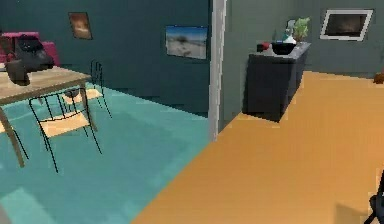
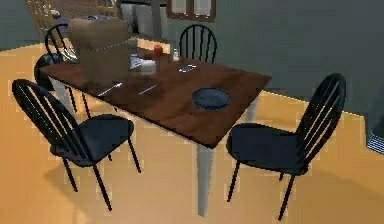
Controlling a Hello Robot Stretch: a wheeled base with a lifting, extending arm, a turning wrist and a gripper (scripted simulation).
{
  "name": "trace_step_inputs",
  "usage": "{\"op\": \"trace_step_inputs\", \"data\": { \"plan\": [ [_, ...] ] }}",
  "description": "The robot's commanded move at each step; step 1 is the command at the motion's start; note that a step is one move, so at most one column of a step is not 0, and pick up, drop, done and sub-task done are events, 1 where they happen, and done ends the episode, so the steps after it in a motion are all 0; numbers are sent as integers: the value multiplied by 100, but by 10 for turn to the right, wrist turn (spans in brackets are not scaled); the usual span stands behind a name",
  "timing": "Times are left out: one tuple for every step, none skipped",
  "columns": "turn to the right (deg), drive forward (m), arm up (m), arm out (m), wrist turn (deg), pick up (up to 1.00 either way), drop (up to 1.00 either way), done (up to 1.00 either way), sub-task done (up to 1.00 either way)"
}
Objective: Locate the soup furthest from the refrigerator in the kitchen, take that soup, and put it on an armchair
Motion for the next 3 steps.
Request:
{"op": "trace_step_inputs", "data": {
  "plan": [
    [330, 0, 0, 0, 0, 0, 0, 0, 0],
    [0, 100, 0, 0, 0, 0, 0, 0, 0],
    [30, 0, 0, 0, 0, 0, 0, 0, 0]
  ]
}}
